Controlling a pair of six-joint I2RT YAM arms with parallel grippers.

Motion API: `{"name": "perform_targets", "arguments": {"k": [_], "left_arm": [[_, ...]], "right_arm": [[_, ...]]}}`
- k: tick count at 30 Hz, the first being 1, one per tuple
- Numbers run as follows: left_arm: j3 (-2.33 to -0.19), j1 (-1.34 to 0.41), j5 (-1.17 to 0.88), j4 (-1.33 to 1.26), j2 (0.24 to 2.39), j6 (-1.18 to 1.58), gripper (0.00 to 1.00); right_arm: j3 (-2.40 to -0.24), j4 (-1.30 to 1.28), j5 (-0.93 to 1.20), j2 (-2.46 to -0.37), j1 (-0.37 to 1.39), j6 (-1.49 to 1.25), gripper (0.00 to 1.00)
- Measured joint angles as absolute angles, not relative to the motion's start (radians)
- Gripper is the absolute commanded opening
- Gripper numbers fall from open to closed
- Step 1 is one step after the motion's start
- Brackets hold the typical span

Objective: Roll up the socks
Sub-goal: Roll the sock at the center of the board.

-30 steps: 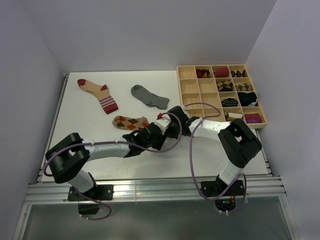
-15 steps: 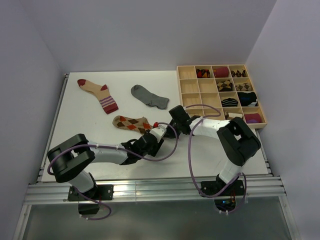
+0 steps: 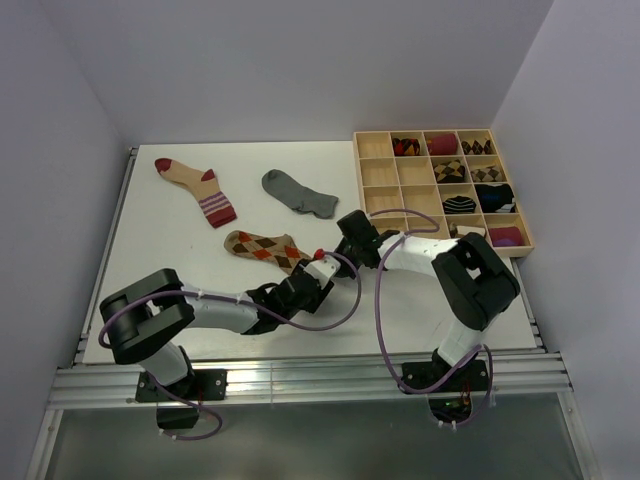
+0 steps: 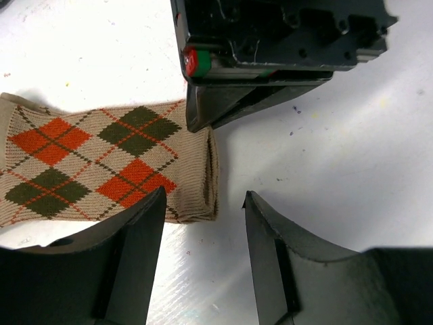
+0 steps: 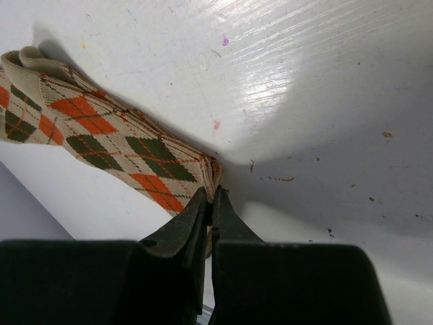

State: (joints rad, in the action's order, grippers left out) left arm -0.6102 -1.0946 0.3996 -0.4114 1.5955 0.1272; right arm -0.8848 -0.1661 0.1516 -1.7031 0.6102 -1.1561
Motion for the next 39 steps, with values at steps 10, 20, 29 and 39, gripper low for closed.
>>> {"name": "perform_targets", "arguments": {"k": [10,20,29,39], "left_arm": [[-0.644,-1.095,0.449,-0.425,1.685,0.098,0.51],[-0.656,-1.095,0.478,-0.421,1.700,0.096,0.17],[-0.678,-1.097,0.485,-0.391,1.709,0.115,0.00],[-0.737,-1.087,0.413,-0.313,1.708,0.199,0.00]], "right_arm": [[-0.885,-0.165,0.165,-1.707,0.610,-1.156,0.00],[-0.885,-0.165,0.170,-1.708,0.609,-1.156,0.00],[-0.883,-0.149,0.167,-1.698,0.608,-1.155,0.22],[-0.869,-0.105,0.092,-1.528,0.604,-1.115,0.50]]}}
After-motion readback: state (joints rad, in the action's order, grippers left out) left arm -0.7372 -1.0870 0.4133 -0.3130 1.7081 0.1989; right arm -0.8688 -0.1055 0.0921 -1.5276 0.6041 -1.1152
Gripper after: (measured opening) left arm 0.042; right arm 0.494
